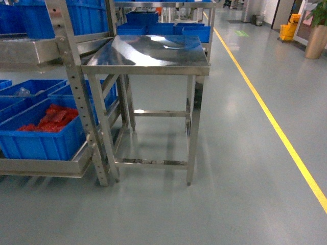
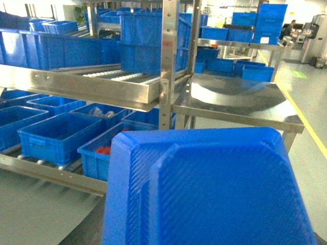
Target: Pick blue part to blue bin on bottom shelf
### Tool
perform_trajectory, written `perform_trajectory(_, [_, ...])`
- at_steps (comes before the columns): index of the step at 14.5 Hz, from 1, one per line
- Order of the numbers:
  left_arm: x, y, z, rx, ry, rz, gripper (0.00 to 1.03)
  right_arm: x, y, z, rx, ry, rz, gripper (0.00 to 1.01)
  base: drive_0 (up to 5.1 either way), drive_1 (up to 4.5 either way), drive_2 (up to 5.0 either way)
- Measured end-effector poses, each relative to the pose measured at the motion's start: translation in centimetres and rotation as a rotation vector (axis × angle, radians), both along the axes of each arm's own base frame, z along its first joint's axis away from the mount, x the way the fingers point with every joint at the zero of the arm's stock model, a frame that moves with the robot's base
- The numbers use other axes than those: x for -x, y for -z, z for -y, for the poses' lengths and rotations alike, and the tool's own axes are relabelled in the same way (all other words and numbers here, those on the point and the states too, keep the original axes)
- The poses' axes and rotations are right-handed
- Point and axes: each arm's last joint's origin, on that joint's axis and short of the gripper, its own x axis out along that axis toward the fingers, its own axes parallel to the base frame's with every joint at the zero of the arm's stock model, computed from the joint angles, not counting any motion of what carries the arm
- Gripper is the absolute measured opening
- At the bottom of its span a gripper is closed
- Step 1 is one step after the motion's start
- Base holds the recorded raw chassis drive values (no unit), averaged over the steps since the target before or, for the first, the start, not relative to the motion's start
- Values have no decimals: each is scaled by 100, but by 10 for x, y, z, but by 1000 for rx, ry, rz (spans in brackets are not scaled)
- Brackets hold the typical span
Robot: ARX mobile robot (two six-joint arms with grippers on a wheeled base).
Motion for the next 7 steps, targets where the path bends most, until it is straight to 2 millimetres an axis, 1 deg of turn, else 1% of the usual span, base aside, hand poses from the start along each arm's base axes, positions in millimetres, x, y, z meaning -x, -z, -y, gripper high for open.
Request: perform_trajectory(7, [0, 0, 0, 0, 1, 0, 44, 0, 0, 0, 0, 0, 0, 98, -8, 422, -439])
